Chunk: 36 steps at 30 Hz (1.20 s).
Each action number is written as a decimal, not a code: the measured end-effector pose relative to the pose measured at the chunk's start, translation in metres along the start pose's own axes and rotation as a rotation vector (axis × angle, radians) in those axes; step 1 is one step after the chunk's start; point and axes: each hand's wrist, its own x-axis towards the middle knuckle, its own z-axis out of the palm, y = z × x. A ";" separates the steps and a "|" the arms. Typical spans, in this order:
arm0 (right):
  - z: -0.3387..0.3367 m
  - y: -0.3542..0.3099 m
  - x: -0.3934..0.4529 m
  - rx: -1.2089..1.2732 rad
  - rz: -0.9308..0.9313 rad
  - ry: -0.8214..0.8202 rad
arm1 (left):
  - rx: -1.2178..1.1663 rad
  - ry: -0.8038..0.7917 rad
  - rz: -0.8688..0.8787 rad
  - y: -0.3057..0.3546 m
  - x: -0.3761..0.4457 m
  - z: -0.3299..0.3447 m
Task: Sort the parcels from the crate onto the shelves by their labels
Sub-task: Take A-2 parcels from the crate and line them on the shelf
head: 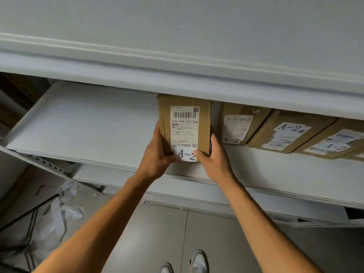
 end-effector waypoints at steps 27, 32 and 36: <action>-0.010 0.007 -0.016 -0.450 0.121 -0.065 | 0.504 -0.251 -0.153 0.002 0.038 0.019; -0.094 -0.011 -0.064 -0.618 0.183 -0.094 | 0.851 -0.416 -0.084 0.074 0.004 0.047; -0.183 -0.006 -0.117 -0.721 0.330 0.001 | 0.958 -0.554 0.117 0.141 -0.021 0.110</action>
